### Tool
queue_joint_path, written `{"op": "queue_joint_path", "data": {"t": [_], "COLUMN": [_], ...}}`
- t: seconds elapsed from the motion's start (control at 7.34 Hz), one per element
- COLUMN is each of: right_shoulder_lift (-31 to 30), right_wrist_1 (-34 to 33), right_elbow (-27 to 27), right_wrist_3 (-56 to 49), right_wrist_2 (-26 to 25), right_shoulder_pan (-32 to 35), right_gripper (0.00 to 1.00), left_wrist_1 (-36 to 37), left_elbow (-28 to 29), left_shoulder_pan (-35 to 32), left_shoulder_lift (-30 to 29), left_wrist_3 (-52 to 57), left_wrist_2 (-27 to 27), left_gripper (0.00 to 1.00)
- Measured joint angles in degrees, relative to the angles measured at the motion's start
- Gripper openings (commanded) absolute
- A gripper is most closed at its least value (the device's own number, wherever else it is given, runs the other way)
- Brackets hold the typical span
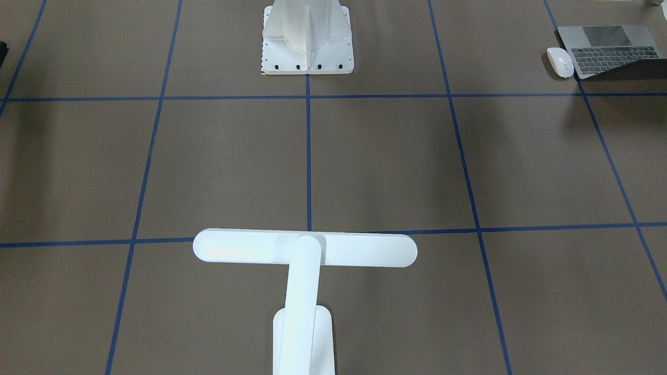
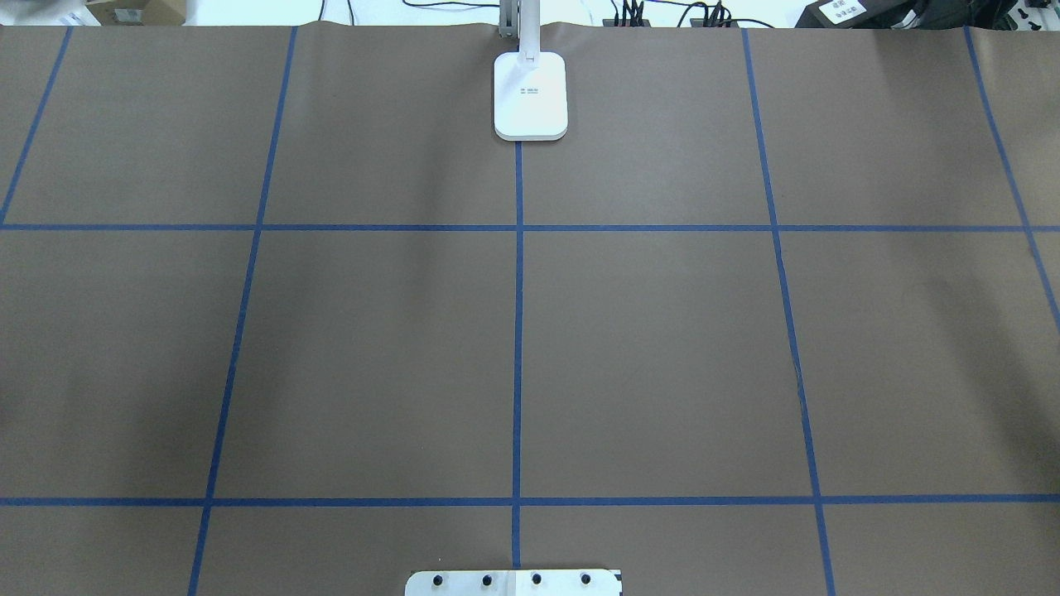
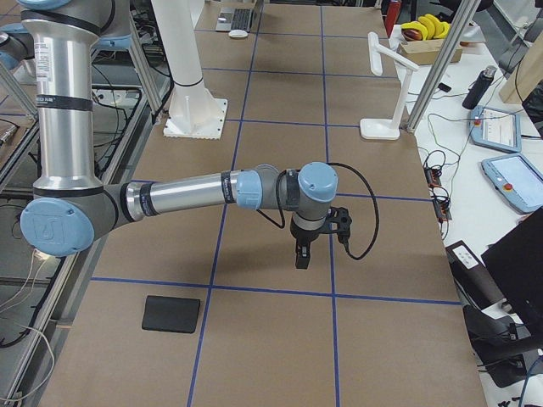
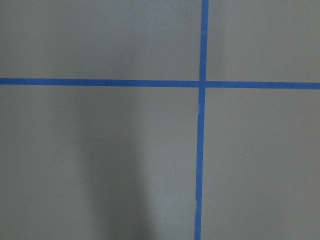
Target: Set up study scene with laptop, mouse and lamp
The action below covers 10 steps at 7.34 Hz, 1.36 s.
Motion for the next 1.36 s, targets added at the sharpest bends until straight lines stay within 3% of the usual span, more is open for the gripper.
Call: {"op": "queue_joint_path", "data": {"t": [1.36], "right_shoulder_lift": [-0.3], "right_wrist_1": [0.0], "right_elbow": [-0.4], "right_wrist_3": [0.9], "right_wrist_2": [-2.7], "right_shoulder_pan": [0.3], "right_gripper": [1.0], "left_wrist_1": [0.0], "left_elbow": [-2.6], "left_shoulder_pan": [-0.6], "left_shoulder_lift": [0.5], "left_wrist_3": [0.2], "left_wrist_2": [0.2], "left_gripper": [1.0]}}
